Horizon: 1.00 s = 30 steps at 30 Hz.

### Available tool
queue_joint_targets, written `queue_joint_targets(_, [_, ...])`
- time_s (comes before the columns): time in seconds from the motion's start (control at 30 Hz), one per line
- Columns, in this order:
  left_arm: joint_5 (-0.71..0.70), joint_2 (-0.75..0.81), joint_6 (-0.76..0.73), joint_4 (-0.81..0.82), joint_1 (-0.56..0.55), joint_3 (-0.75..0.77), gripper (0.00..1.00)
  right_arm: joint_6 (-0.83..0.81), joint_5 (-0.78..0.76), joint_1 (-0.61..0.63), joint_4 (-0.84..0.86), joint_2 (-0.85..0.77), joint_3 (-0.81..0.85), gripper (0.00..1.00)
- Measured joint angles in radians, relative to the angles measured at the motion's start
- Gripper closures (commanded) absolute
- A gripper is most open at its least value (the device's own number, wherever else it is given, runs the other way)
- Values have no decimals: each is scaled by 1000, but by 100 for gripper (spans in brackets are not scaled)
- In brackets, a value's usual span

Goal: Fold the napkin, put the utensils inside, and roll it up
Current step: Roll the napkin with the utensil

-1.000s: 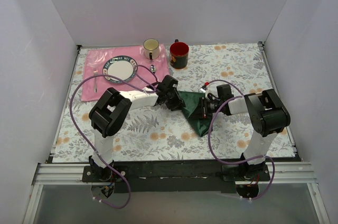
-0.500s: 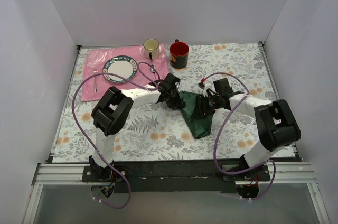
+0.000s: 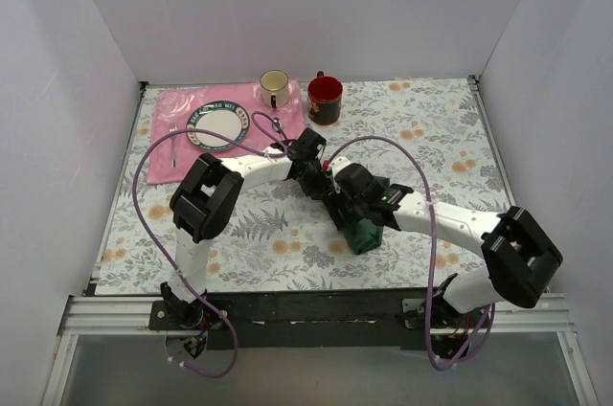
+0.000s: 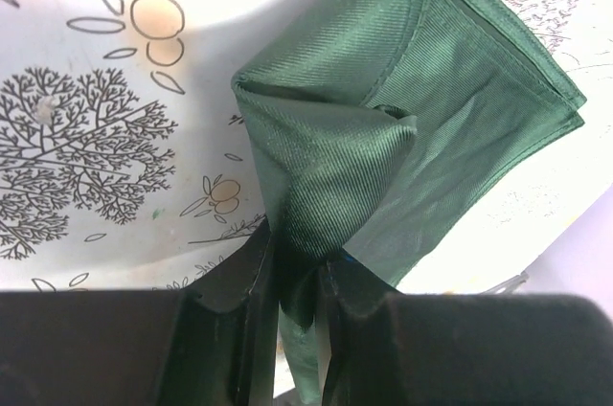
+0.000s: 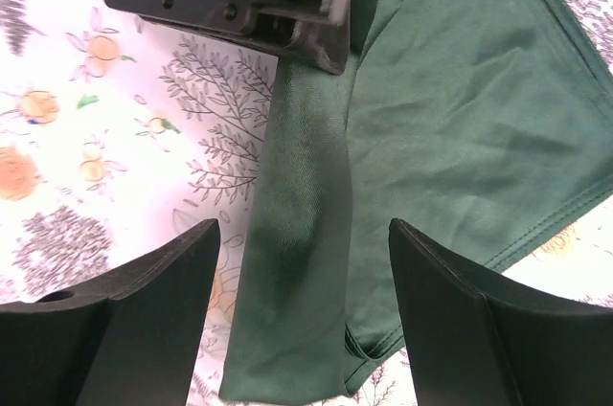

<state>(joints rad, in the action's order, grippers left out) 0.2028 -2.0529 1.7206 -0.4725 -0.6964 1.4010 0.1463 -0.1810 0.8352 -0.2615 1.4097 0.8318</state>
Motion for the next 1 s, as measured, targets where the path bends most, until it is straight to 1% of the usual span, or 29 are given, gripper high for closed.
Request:
queue_joint_targets(0.07, [12, -1, 11, -10, 2, 1, 100, 7, -84, 48, 4, 29, 0, 22])
queue_joint_targets(0.17, [23, -3, 21, -26, 3, 3, 100, 9, -159, 101, 8, 104, 2, 24])
queue_joint_targets(0.27, [26, -10, 27, -47, 5, 16, 100, 21, -201, 137, 9, 165, 16, 30])
queue_joint_targets(0.3, [26, -12, 27, -52, 5, 19, 100, 29, -212, 143, 11, 172, 27, 35])
queue_joint_targets(0.37, [27, -15, 29, -60, 6, 26, 100, 41, -230, 147, 11, 195, 42, 40])
queue_joint_targets(0.4, [26, -16, 30, -63, 6, 28, 100, 51, -239, 148, 9, 205, 50, 45])
queue_joint_targets(0.47, [24, -16, 29, -69, 6, 31, 100, 66, -250, 148, 10, 211, 52, 51])
queue_joint_targets(0.5, [23, -16, 29, -71, 6, 31, 100, 75, -258, 148, 8, 213, 52, 58])
queue_joint_targets(0.57, [23, -16, 27, -73, 6, 31, 100, 91, -267, 148, 4, 214, 51, 68])
queue_joint_targets(0.6, [23, -16, 24, -73, 6, 31, 100, 98, -270, 148, 2, 214, 48, 79])
queue_joint_targets(0.63, [23, -16, 22, -73, 6, 31, 93, 107, -275, 148, 4, 214, 44, 84])
queue_joint_targets(0.67, [21, -16, 19, -72, 6, 31, 84, 117, -287, 147, 6, 212, 39, 88])
queue_joint_targets(0.7, [21, -13, 22, -70, 6, 26, 77, 129, -296, 143, 11, 208, 31, 95])
queue_joint_targets(0.73, [23, -8, 23, -57, 7, 14, 71, 134, -294, 140, 20, 201, 22, 99])
queue_joint_targets(0.77, [23, 2, 23, -39, 8, -2, 60, 140, -292, 138, 29, 193, 11, 99])
queue_joint_targets(0.87, [35, 55, 11, 31, 16, -80, 48, 145, -263, 120, 71, 167, -25, 99])
queue_joint_targets(0.97, [44, 115, 3, 72, 40, -159, 39, 145, -203, 87, 119, 137, -64, 99])
queue_joint_targets(1.0, [45, 130, 0, 86, 50, -180, 38, 143, -165, 68, 142, 124, -81, 99])
